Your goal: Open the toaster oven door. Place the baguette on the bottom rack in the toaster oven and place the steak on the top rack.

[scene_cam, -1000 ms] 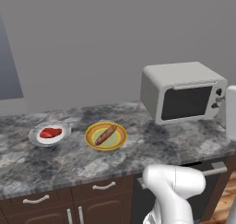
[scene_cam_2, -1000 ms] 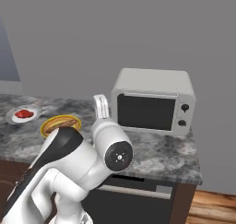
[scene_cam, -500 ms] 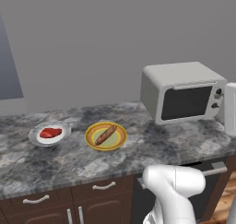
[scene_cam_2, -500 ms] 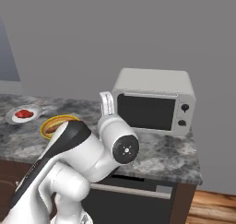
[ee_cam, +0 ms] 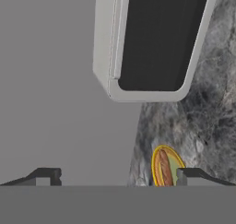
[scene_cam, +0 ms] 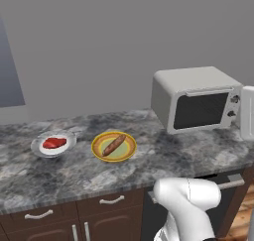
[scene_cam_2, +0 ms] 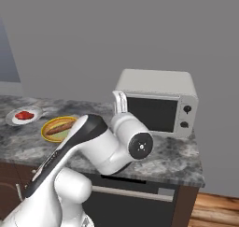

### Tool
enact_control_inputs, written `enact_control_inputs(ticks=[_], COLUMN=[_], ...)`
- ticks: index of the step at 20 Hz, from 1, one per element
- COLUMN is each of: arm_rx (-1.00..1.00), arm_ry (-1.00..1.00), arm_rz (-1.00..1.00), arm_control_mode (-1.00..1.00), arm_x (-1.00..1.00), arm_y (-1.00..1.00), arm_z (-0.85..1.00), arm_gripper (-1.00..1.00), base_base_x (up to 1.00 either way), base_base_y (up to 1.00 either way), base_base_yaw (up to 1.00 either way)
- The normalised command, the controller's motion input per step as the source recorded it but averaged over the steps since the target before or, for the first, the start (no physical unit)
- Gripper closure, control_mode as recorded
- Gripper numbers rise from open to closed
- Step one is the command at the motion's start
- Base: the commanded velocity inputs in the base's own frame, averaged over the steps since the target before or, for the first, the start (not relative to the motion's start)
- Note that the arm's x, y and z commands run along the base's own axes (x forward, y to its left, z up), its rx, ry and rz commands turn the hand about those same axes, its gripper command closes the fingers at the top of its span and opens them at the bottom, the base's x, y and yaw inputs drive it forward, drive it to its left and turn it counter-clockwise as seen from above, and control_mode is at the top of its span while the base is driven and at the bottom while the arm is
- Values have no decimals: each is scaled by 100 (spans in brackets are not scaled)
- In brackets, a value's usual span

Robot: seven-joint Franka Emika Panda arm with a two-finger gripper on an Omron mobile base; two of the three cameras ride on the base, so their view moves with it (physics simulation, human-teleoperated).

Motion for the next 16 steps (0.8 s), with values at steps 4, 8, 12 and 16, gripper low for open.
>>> enact_control_inputs(ticks=[4,8,12,16], arm_rx=[0,0,0,0], arm_ry=[-4,-5,-5,-5], arm_rz=[0,0,0,0], arm_control_mode=[-100,-100,-100,-100], arm_x=[30,23,22,28], arm_y=[-24,-17,-5,0], arm_z=[-18,-15,-2,0], arm_gripper=[-100,-100,-100,-100], base_base_x=[0,0,0,0], base_base_y=[0,0,0,0], base_base_yaw=[0,0,0,0])
